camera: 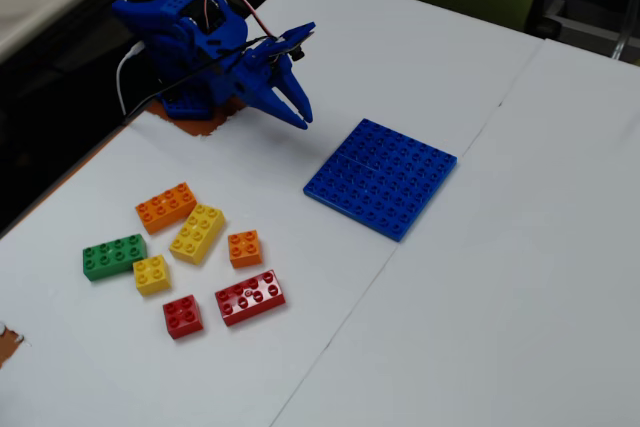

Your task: Pick up the 2x4 orange block and go up the 8x8 blue block.

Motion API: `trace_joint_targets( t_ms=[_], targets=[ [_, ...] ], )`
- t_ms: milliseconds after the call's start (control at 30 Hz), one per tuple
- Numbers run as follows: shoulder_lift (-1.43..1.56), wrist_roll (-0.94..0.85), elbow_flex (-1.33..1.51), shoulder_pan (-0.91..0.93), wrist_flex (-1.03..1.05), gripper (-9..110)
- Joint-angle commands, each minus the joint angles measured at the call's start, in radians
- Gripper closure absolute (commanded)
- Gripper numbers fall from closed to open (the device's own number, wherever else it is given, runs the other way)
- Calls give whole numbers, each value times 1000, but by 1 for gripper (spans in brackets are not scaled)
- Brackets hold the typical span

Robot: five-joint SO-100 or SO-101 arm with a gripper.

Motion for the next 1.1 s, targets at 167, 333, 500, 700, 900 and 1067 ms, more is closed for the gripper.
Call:
trace_joint_targets(
  t_ms=[167,333,500,700,900,1067],
  targets=[
    [12,-207,-66,71,143,96],
    [-311,-364,-373,155,322,93],
    [-658,-316,-738,232,465,91],
    [-928,-433,-985,460,620,88],
    [-1002,-532,-1065,571,652,85],
    [-1028,-554,-1065,681,655,82]
  ],
)
